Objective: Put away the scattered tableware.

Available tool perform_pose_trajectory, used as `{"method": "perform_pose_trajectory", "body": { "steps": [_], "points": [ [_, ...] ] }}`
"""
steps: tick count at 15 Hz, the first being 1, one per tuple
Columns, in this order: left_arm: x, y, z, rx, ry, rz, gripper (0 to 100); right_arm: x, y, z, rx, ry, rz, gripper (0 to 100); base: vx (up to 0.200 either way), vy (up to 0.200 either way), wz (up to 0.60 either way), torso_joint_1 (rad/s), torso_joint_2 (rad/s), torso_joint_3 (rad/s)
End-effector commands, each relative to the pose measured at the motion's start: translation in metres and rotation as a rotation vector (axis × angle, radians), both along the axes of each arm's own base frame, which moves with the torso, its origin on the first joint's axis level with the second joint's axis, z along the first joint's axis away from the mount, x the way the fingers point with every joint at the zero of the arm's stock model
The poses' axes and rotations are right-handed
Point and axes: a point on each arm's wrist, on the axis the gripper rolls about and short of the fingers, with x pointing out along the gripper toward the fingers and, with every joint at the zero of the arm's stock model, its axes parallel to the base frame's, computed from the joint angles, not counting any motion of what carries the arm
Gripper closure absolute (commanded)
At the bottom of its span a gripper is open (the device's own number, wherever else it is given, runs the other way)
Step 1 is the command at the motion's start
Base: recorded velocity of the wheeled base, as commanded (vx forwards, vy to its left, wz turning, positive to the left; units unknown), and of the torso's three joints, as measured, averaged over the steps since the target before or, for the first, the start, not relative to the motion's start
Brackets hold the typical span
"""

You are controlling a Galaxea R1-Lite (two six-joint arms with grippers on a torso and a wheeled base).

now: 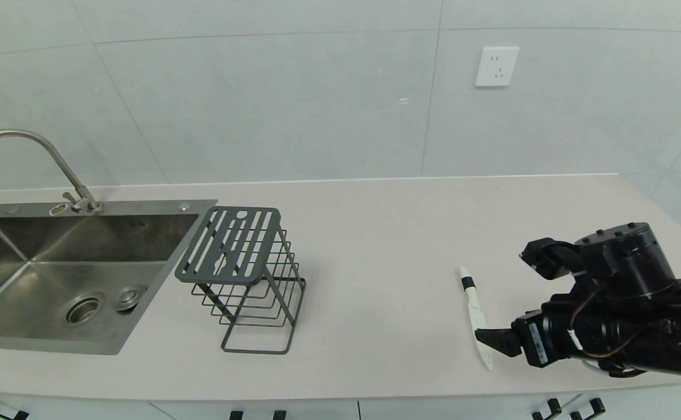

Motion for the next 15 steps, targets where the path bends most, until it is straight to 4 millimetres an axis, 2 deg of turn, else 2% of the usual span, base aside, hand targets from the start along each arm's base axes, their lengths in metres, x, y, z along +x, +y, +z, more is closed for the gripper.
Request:
{"method": "perform_pose_trajectory", "body": {
  "steps": [1,3,7,12,15],
  "points": [
    [0.000,0.000,0.000,-0.001,0.003,0.000,0,0.026,0.015,-0.015,0.000,0.015,-0.051,0,0.000,0.000,0.00,0.000,0.00,0.000],
    [0.000,0.000,0.000,-0.001,0.003,0.002,0,0.040,0.022,-0.018,-0.024,-0.002,-0.089,0,0.000,0.000,0.00,0.000,0.00,0.000],
    [0.000,0.000,0.000,-0.001,0.003,0.002,0,0.063,0.032,-0.037,-0.082,0.008,-0.186,0,0.000,0.000,0.00,0.000,0.00,0.000],
    [0.000,0.000,0.000,-0.001,0.001,0.002,0,0.074,0.038,-0.058,-0.085,0.018,-0.194,0,0.000,0.000,0.00,0.000,0.00,0.000],
    [0.000,0.000,0.000,-0.001,0.003,0.000,0,0.075,0.038,-0.061,-0.089,0.022,-0.195,0,0.000,0.000,0.00,0.000,0.00,0.000]
  ]
}}
